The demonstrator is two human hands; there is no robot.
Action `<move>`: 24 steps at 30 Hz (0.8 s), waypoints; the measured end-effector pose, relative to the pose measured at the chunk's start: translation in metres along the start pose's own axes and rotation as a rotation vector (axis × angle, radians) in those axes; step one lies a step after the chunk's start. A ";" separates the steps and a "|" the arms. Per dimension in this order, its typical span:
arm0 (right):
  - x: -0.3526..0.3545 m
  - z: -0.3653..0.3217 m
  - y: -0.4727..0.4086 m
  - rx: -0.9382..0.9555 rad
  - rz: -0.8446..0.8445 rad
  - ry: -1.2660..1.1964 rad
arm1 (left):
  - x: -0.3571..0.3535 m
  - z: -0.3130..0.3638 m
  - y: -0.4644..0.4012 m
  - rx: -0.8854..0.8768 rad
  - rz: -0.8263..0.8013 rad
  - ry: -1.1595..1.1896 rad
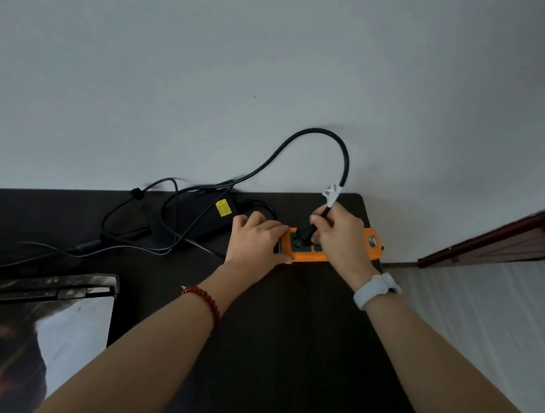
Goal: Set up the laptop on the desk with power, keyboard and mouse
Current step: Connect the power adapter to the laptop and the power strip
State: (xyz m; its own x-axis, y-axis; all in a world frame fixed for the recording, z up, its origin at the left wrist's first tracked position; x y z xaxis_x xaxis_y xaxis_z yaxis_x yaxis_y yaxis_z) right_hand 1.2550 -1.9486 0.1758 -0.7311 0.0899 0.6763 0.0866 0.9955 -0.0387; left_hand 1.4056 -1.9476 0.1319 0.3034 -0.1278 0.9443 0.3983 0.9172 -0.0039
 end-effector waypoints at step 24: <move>-0.011 0.013 0.016 0.100 -0.143 0.273 | -0.004 0.008 0.048 -0.166 -0.015 -0.109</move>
State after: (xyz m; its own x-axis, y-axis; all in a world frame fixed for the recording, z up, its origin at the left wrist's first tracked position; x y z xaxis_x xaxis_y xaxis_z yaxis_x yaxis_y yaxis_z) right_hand 1.2562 -1.9331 0.1581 -0.5216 -0.0494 0.8518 -0.0812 0.9967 0.0081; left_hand 1.4172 -1.8999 0.1307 0.2049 -0.0913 0.9745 0.5419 0.8397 -0.0352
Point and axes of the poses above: each hand's wrist, its own y-axis away from the middle knuckle, its own x-axis out of the back of the hand, z = x × y, the point moved 3 cm from there along -y, towards the middle knuckle, and after that the axes turned 1 degree about y, right-handed, at the moved point
